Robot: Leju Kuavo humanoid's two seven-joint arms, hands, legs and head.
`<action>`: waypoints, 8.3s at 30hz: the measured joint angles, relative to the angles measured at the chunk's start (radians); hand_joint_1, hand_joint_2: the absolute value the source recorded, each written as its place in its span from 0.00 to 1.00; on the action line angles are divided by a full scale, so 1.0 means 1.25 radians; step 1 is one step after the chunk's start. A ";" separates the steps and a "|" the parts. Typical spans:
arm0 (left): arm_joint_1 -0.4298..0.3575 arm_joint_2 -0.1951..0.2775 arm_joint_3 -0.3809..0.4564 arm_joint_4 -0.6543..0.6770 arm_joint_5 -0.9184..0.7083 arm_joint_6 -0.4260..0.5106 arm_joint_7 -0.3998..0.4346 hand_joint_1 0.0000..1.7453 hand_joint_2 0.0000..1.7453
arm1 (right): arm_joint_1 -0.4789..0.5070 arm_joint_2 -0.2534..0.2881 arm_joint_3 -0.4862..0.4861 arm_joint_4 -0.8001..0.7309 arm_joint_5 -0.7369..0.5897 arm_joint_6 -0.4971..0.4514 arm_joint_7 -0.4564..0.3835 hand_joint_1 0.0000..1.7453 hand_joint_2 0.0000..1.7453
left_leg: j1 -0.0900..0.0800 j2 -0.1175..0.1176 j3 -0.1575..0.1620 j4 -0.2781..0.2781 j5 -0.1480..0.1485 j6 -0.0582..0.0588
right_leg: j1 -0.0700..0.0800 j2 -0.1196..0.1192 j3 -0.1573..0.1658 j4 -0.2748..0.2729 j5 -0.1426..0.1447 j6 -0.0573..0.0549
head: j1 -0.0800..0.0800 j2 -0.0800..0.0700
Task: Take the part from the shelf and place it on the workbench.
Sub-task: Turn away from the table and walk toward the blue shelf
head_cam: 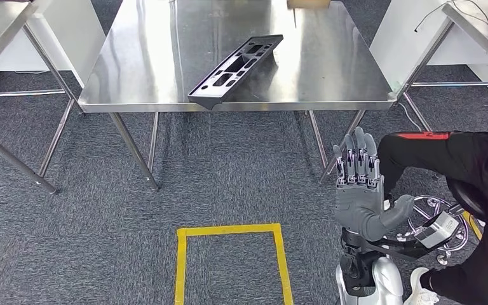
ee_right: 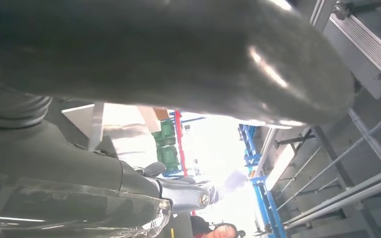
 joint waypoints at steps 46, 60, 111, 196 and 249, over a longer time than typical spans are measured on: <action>0.004 0.013 0.000 0.000 -0.001 0.002 -0.006 0.00 0.00 | 0.012 -0.011 0.024 0.009 -0.023 -0.030 -0.027 0.00 0.00 | 0.011 -0.001 -0.083 0.226 -0.098 -0.055 | 0.005 -0.006 0.139 -0.262 0.088 -0.046 | -0.009 0.000; 0.002 0.016 0.000 0.000 -0.009 0.002 -0.015 0.00 0.00 | 0.017 -0.018 0.030 0.009 -0.025 -0.034 -0.032 0.00 0.00 | 0.006 0.000 0.073 0.000 -0.056 -0.016 | 0.007 -0.007 0.053 -0.208 0.118 -0.002 | -0.007 0.000; 0.008 0.009 -0.012 -0.002 -0.049 -0.001 0.014 0.00 0.00 | 0.055 -0.041 0.030 0.009 0.021 -0.087 -0.023 0.00 0.00 | 0.010 -0.004 -0.018 0.189 -0.129 -0.044 | 0.006 0.040 0.098 -0.249 0.120 -0.043 | -0.004 0.000; -0.008 -0.012 -0.069 -0.005 -0.118 0.000 0.034 0.00 0.00 | -0.066 -0.085 -0.450 1.288 0.833 -0.316 0.586 0.00 0.00 | 0.000 0.088 0.099 -0.021 -0.060 -0.041 | 0.004 -0.030 0.089 -0.243 0.117 -0.018 | 0.002 0.000; 0.014 -0.008 -0.103 -0.003 -0.134 0.003 0.045 0.00 0.00 | -0.052 -0.059 -0.440 1.294 0.868 -0.344 0.568 0.00 0.00 | 0.001 0.032 0.090 -0.023 -0.054 -0.008 | -0.004 0.014 -0.050 -0.004 0.035 -0.007 | -0.001 0.000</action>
